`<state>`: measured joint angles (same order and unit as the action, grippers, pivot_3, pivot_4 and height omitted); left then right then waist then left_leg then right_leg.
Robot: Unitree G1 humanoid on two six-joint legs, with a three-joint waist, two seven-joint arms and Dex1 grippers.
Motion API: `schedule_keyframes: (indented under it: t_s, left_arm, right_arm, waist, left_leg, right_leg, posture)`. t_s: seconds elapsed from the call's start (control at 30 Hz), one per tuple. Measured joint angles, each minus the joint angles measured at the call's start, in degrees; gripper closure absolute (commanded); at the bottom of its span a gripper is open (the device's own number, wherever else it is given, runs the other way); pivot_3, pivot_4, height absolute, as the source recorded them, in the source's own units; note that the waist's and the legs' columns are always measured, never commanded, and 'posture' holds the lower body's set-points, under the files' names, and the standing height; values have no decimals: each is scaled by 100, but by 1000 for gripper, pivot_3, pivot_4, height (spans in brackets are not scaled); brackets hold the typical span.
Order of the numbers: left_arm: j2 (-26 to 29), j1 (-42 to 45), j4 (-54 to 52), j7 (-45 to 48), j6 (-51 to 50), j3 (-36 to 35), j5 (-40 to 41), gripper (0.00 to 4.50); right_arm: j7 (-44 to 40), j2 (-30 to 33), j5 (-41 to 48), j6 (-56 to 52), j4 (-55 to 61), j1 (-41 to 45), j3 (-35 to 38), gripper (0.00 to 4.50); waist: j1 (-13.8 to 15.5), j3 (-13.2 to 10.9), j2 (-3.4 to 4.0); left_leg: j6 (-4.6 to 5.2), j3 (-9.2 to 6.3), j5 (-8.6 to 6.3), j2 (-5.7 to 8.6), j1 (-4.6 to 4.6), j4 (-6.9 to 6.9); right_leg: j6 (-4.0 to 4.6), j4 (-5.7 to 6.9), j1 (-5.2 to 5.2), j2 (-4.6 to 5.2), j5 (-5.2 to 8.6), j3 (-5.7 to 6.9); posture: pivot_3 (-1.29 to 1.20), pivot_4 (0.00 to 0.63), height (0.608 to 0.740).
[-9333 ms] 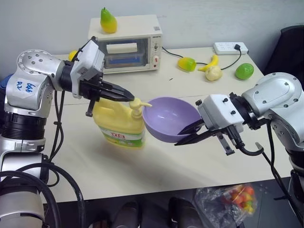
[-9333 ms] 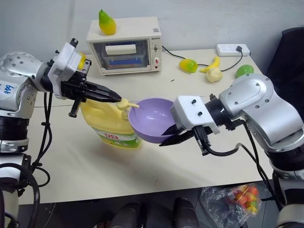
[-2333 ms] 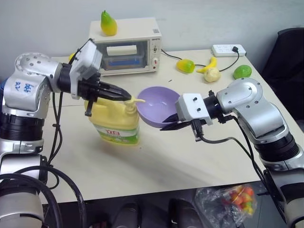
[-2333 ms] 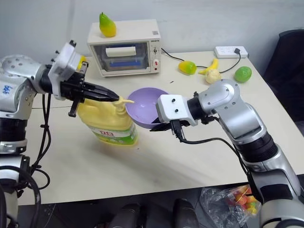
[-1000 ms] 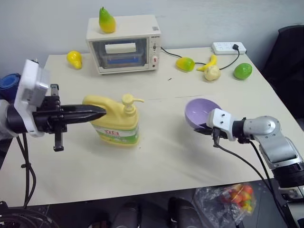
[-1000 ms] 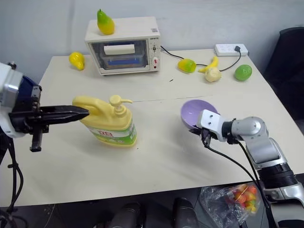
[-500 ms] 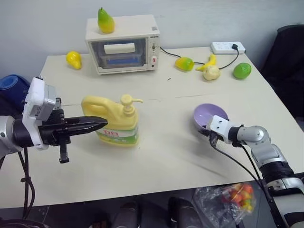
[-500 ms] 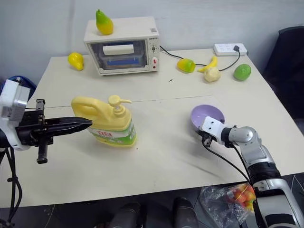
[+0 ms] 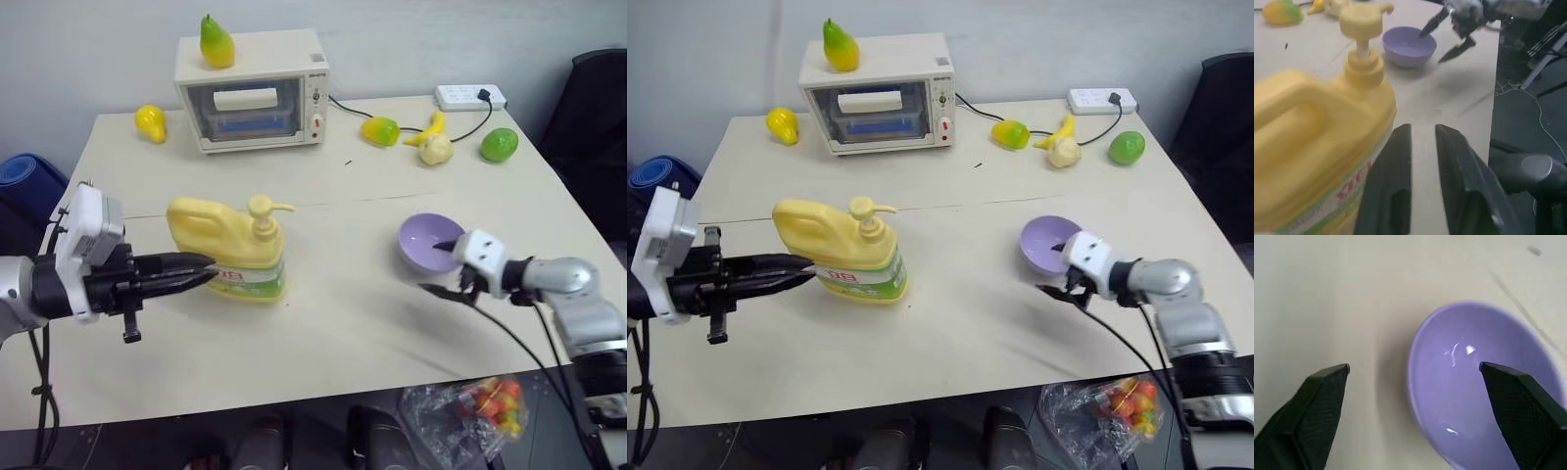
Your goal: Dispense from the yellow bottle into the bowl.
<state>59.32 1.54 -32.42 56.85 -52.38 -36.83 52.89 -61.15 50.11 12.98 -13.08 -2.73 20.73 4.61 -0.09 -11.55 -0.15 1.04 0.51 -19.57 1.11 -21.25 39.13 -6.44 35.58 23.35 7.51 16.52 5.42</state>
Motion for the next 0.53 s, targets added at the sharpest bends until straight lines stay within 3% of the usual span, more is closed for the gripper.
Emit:
schedule_keyframes:
  t_s: [0.13,0.3,0.4,0.53]
  left_arm:
    - [-7,-994,10,429,155,-728,-307,1492]
    - [-376,-2181,422,917,570,-1857,-827,28]
    - [-514,-2466,812,1080,781,-2343,-996,28]
    - [-462,-2139,1159,953,777,-2425,-921,28]
  right_arm:
    - [-436,552,1081,-1169,921,-673,994,0]
    - [-1193,1031,1850,-2021,1009,-1824,2065,0]
    - [-1641,1205,2015,-2075,838,-2269,2553,0]
    - [-1673,1223,1964,-1923,411,-2180,2583,0]
  waist:
    - [22,0,0]
    - [60,0,1]
    - [99,0,1]
    - [120,0,3]
  left_leg:
    - [2,0,-6,-3,6,-4]
    - [18,6,-15,-4,10,-3]
    - [26,10,-21,-8,20,-3]
    - [25,10,-29,-26,31,-3]
  right_leg:
    - [5,-26,-7,1,2,3]
    - [7,-56,-21,4,1,4]
    - [10,-82,-43,11,2,2]
    - [31,-112,-62,20,-22,2]
  posture:
    - [0,150,740]
    - [0,150,740]
    - [0,150,740]
    - [0,150,740]
